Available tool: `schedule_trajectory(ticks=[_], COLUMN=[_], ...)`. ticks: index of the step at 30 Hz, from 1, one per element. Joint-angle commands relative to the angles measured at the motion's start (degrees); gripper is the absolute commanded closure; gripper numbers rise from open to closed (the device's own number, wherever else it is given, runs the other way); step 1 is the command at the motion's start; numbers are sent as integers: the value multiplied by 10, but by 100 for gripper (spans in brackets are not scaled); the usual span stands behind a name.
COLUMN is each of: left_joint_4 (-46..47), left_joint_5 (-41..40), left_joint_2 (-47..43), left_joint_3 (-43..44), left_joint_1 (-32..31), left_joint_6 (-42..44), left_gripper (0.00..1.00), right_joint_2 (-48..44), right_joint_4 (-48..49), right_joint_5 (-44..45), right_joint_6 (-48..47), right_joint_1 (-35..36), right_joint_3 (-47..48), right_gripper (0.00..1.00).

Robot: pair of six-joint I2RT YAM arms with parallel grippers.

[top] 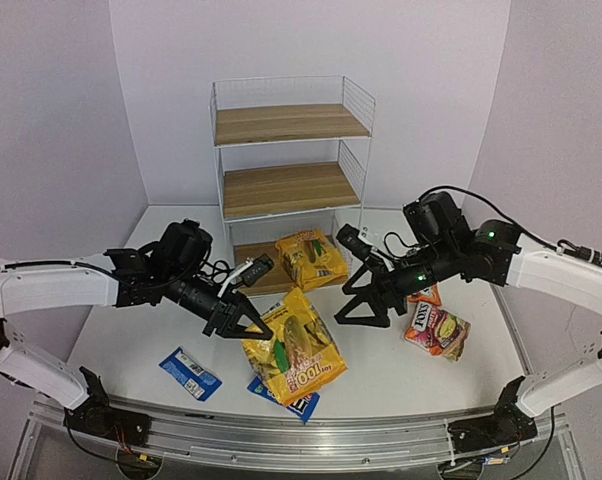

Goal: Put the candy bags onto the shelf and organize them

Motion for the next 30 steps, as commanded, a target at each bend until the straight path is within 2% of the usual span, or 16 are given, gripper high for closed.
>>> schedule_trajectory(ticks=[1,7,15,21,25,27,28,30], left_joint_4=[-76,-133,-139,-150,-156,-156,-155,-152], left_joint_5=[90,124,149,150,148,142,140,133], left_joint_2=[59,114,146,155,159,159,159,158], left_joint_3=[111,166,192,206,214,219,222,225], left_joint_1=[-26,-60,-66,-67,-67,-67,-67,-67], left_joint_6=[165,234,246,254,261,260,260,256], left_gripper=[100,100,100,100,100,100,100,100], right_joint_2=[-6,57,151,183,195,195,195,197], right_joint_4=[-66,-81,-80,-83,-86,-89,-90,-93], right_joint_5=[-76,-136,-220,-224,-245,-256,-262,-269], right_joint_6=[-109,-80,-42,-28,-15,-14,-14,-7], right_joint_1=[3,3,7,18,21,22,22,21], right_joint_3=[47,92,119,104,106,99,96,94], right_gripper=[11,7,7,11,22,33,41,70])
